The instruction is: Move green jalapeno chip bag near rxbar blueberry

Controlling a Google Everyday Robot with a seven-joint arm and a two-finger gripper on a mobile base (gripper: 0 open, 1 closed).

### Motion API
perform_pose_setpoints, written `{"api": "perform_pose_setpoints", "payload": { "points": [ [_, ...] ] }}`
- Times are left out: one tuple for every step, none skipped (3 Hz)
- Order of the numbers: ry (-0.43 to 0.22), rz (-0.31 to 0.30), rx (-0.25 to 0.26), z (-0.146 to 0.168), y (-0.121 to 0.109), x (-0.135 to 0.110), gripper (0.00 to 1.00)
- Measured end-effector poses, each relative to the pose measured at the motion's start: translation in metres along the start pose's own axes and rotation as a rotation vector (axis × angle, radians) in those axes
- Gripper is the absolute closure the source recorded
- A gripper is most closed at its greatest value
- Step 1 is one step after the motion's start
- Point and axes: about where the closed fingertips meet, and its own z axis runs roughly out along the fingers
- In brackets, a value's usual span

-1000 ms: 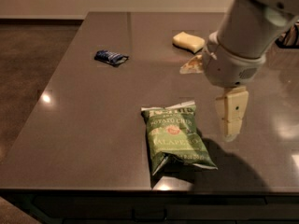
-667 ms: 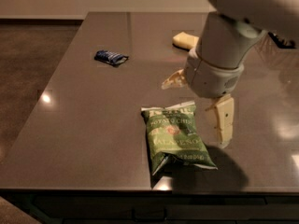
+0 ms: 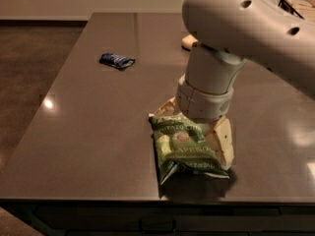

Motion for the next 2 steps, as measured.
{"api": "perform_pose_setpoints", "payload": {
  "points": [
    [0.015,-0.004,-0.015,0.0112,-0.0019,0.0018,0.15],
    [0.022,0.044,-0.005,0.0114,-0.0089,0.0076,0.39]
  ]
}}
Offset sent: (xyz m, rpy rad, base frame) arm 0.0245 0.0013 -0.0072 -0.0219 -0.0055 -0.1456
